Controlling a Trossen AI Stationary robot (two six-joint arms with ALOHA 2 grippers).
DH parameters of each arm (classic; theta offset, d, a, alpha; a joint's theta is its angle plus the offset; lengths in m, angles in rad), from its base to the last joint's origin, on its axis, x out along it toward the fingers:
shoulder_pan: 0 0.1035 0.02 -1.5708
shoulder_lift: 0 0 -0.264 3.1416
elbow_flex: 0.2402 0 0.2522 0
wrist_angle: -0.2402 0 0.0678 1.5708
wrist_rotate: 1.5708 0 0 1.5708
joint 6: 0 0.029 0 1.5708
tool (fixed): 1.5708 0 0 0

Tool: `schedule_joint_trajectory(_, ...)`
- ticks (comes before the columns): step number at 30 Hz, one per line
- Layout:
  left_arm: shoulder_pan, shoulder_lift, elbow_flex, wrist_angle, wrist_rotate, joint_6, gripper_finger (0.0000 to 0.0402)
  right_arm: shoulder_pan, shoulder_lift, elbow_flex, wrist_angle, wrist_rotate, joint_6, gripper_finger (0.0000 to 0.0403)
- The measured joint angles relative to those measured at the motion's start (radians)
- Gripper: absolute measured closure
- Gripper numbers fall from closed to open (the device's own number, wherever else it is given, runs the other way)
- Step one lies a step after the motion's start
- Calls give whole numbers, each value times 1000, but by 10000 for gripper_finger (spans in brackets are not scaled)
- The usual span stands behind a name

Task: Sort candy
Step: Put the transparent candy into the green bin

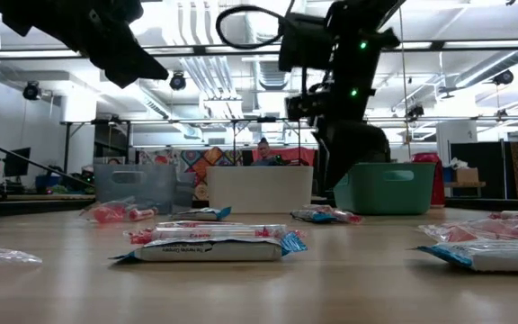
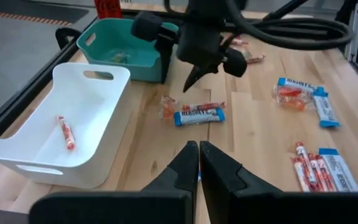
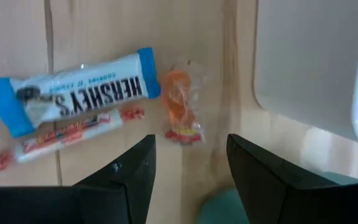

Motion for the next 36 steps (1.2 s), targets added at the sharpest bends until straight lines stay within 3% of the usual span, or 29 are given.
schedule_joint_trajectory(14, 0, 42, 0, 11, 0, 17, 402, -14, 120, 1, 48, -14, -7, 222)
schedule_joint_trajectory(18, 0, 57, 0, 16, 0, 17, 402, -14, 123, 2, 49, -22, -7, 257)
schedule_joint_trajectory(27, 0, 97, 0, 43, -2, 17, 402, -15, 125, 1, 58, -40, 9, 381)
schedule_joint_trajectory(36, 0, 148, 0, 51, -2, 16, 402, -3, 41, 0, 55, -72, 74, 390)
